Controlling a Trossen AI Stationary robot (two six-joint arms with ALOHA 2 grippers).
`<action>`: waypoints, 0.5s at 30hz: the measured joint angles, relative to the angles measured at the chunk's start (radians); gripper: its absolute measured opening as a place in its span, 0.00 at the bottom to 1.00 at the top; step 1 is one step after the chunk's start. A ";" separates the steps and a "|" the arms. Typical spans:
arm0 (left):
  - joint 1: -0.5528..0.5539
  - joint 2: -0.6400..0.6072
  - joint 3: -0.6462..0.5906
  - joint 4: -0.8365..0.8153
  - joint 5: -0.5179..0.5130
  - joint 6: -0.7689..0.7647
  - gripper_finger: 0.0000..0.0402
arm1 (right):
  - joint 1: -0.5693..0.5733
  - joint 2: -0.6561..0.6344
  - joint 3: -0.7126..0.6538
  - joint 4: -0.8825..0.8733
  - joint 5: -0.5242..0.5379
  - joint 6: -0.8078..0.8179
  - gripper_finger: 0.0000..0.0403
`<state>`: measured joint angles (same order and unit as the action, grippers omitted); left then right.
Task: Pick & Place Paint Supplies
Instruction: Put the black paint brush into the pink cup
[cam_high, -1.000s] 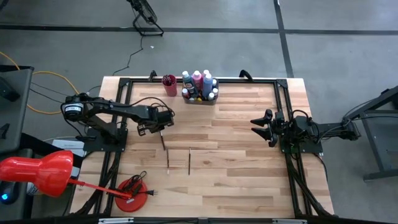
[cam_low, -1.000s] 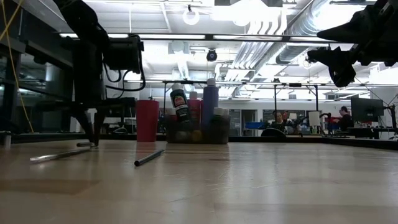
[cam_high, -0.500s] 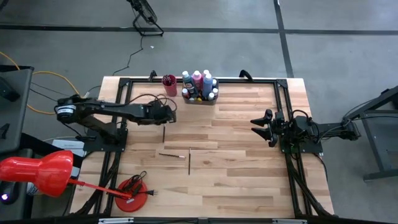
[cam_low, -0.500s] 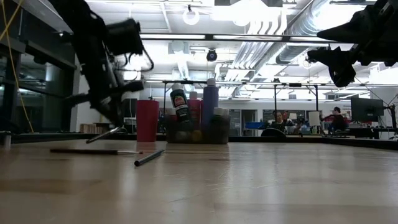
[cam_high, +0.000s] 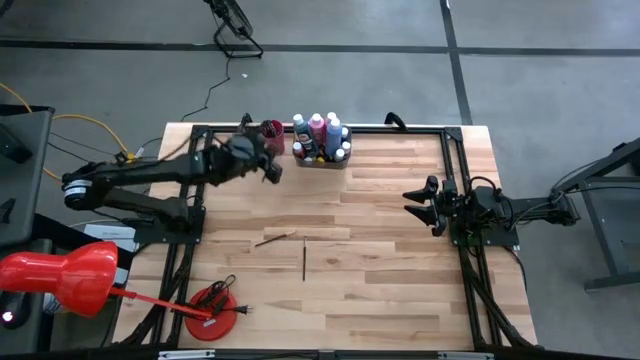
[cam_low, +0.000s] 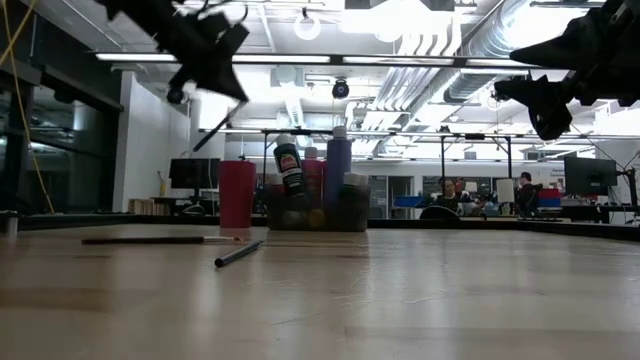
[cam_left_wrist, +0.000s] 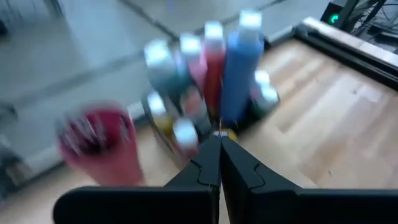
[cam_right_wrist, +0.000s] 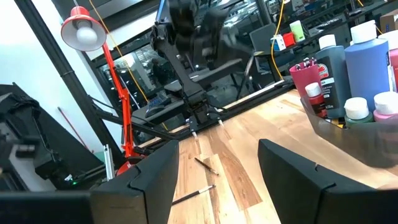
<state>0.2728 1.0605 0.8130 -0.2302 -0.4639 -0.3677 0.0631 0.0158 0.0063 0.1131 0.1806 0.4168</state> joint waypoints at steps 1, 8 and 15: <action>0.019 0.000 0.027 0.001 0.005 0.061 0.00 | 0.000 0.000 0.000 0.001 0.000 0.000 0.53; 0.204 0.024 0.102 0.196 0.174 0.363 0.00 | 0.000 0.000 0.000 0.000 0.000 0.000 0.53; 0.382 0.103 0.101 0.314 0.377 0.430 0.00 | 0.000 0.000 0.000 0.000 0.000 0.000 0.53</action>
<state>0.6545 1.1639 0.9142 0.0839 -0.0871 0.0627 0.0631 0.0158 0.0067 0.1135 0.1806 0.4168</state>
